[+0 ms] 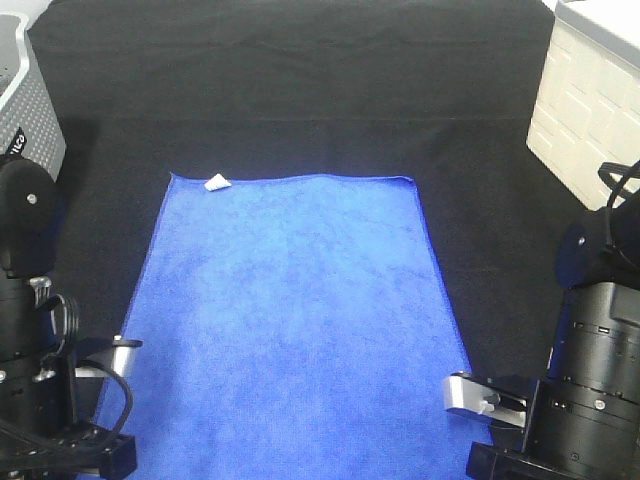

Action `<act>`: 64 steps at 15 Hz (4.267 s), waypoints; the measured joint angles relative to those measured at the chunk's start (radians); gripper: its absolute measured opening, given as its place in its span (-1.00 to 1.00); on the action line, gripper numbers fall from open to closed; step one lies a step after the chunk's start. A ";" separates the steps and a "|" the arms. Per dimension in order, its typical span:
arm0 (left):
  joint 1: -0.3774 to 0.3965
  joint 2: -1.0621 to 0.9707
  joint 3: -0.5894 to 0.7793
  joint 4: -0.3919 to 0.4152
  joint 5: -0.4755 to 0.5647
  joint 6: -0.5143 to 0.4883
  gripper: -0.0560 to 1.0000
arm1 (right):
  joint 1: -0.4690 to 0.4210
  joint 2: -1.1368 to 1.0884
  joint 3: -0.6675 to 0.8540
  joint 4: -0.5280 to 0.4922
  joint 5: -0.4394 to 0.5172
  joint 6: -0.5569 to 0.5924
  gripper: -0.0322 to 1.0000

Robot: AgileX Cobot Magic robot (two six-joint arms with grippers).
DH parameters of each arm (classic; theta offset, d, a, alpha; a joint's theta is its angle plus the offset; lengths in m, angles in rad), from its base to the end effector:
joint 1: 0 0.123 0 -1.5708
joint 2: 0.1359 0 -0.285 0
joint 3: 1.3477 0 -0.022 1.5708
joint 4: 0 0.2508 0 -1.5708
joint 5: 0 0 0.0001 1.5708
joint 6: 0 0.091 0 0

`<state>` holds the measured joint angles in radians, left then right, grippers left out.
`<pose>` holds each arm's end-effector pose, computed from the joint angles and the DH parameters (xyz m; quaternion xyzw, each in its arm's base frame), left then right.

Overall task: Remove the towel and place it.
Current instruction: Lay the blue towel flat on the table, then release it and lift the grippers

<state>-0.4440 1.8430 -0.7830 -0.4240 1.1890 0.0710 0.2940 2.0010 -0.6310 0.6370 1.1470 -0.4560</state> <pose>0.1909 -0.1293 0.1184 -0.1107 -0.9380 0.1083 0.3102 0.1693 0.1028 0.0746 0.0967 -0.8899 -0.2372 0.3775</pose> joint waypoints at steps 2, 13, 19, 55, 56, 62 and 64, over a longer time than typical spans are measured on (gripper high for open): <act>0.000 0.000 0.000 0.042 0.006 0.008 -0.75 | -0.001 0.000 0.000 -0.027 0.003 0.000 -0.51; 0.000 0.001 0.000 0.031 0.020 0.023 0.19 | -0.007 -0.030 0.000 -0.061 0.029 0.063 0.05; 0.000 -0.084 0.001 0.031 0.021 0.023 0.19 | -0.007 -0.218 -0.055 -0.091 0.059 0.105 0.05; 0.151 0.133 -0.859 0.474 -0.198 -0.130 0.91 | -0.219 -0.084 -0.964 -0.453 -0.048 0.406 0.40; 0.151 0.205 -0.951 0.474 -0.156 -0.130 0.92 | -0.219 -0.047 -1.012 -0.453 -0.035 0.389 0.40; 0.235 0.589 -1.403 0.360 0.019 -0.120 0.92 | -0.219 0.217 -1.335 -0.435 0.065 0.329 0.40; 0.248 0.641 -1.449 0.316 0.022 -0.106 0.92 | -0.219 0.297 -1.420 -0.375 0.067 0.298 0.40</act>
<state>-0.1960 2.4840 -2.2320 -0.1080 1.2110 -0.0350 0.0750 2.2980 -2.0510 0.2620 1.2140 -0.1580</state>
